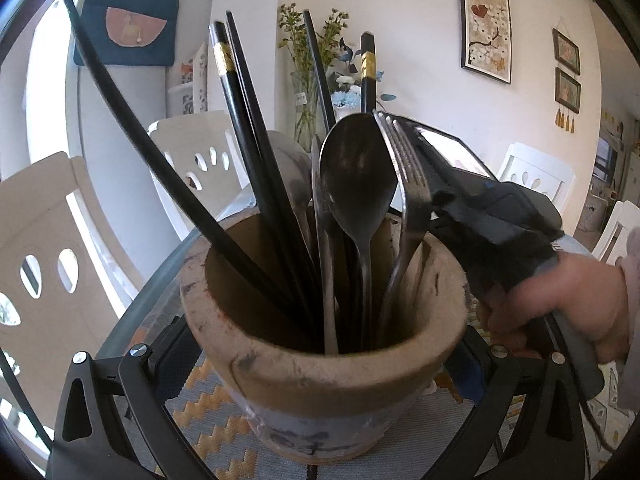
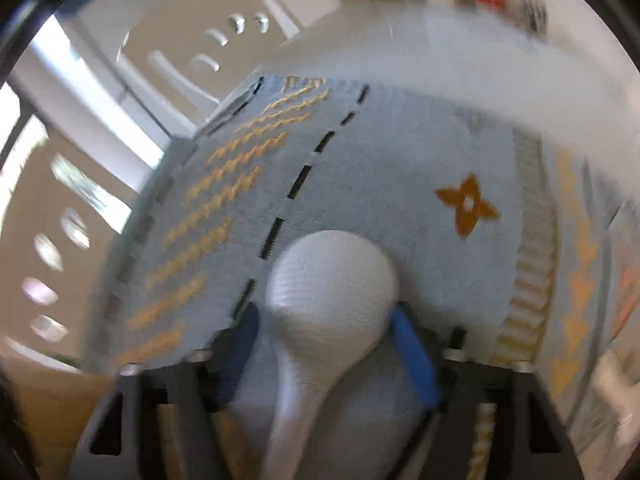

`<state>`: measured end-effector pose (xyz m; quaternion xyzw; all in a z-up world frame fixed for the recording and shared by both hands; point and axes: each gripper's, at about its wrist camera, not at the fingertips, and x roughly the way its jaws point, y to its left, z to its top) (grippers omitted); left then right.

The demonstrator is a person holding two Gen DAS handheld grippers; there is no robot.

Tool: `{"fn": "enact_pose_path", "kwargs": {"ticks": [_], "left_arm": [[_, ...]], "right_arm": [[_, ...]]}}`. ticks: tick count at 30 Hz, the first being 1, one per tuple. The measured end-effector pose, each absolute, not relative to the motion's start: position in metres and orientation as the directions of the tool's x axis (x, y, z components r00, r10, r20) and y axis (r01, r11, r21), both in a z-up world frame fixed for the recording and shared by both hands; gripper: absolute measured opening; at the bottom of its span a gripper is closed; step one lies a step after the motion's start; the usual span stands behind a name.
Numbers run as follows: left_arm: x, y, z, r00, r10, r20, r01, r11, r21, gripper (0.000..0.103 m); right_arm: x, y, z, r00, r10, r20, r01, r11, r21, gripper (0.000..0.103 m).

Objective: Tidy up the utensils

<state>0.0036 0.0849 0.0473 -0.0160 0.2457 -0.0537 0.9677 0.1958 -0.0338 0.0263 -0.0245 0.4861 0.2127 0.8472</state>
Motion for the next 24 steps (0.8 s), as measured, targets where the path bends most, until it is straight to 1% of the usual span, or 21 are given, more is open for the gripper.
{"fn": "enact_pose_path", "kwargs": {"ticks": [2,3,4,5,6,7,9,11,14,17,19,20,22,23,24], "left_arm": [[0.004,0.086,0.047,0.872,-0.112,-0.477,0.096,0.994,-0.058,0.103],[0.003,0.086,0.047,0.872,-0.112,-0.477,0.097,0.994,-0.057,0.103],[0.003,0.086,0.047,0.873,-0.111,-0.476,0.096,0.994,-0.056,0.103],[0.002,0.086,0.047,0.873,-0.110,-0.475,0.096,0.994,-0.055,0.103],[0.002,0.086,0.047,0.873,-0.109,-0.475,0.095,0.994,-0.054,0.103],[0.002,0.085,0.047,0.873,-0.109,-0.475,0.095,0.994,-0.053,0.103],[0.002,0.085,0.046,0.872,-0.108,-0.477,0.095,0.994,-0.051,0.103],[0.002,0.084,0.047,0.874,-0.107,-0.475,0.094,0.994,-0.051,0.103],[0.001,0.082,0.047,0.879,-0.105,-0.466,0.093,0.995,-0.048,0.103],[0.001,0.082,0.046,0.877,-0.105,-0.468,0.094,0.994,-0.047,0.103],[0.001,0.081,0.046,0.876,-0.104,-0.470,0.093,0.995,-0.047,0.103],[0.001,0.081,0.046,0.876,-0.105,-0.471,0.093,0.994,-0.048,0.103],[0.001,0.081,0.047,0.877,-0.104,-0.468,0.092,0.995,-0.050,0.103],[0.001,0.081,0.047,0.878,-0.104,-0.467,0.091,0.995,-0.050,0.103],[0.001,0.081,0.047,0.878,-0.104,-0.466,0.090,0.995,-0.051,0.103]], "right_arm": [[0.194,-0.042,0.027,0.447,0.364,-0.817,-0.383,0.903,0.193,0.054],[0.194,-0.049,0.027,0.444,0.389,-0.807,-0.387,0.896,0.219,0.054],[0.192,-0.053,0.027,0.441,0.403,-0.802,-0.392,0.890,0.232,0.046],[0.191,-0.057,0.030,0.446,0.429,-0.785,-0.399,0.881,0.254,0.041],[0.190,-0.063,0.033,0.446,0.471,-0.761,-0.404,0.865,0.298,0.031],[0.189,-0.067,0.035,0.440,0.502,-0.744,-0.403,0.851,0.335,0.023],[0.188,-0.074,0.038,0.417,0.534,-0.735,-0.398,0.835,0.380,0.019],[0.190,-0.074,0.035,0.383,0.548,-0.744,-0.391,0.825,0.407,0.020],[0.193,-0.089,0.026,0.317,0.566,-0.761,-0.279,0.823,0.495,0.022],[0.189,-0.096,0.012,0.226,0.667,-0.710,-0.214,0.745,0.632,0.022],[0.181,-0.089,0.007,0.182,0.652,-0.736,-0.229,0.756,0.613,0.024],[0.177,-0.084,0.010,0.196,0.639,-0.744,-0.259,0.766,0.589,0.026],[0.174,-0.073,0.014,0.198,0.633,-0.749,-0.291,0.767,0.572,0.046],[0.173,-0.067,0.016,0.213,0.610,-0.763,-0.301,0.784,0.543,0.045],[0.175,-0.058,0.018,0.229,0.569,-0.790,-0.322,0.810,0.490,0.042]]}}
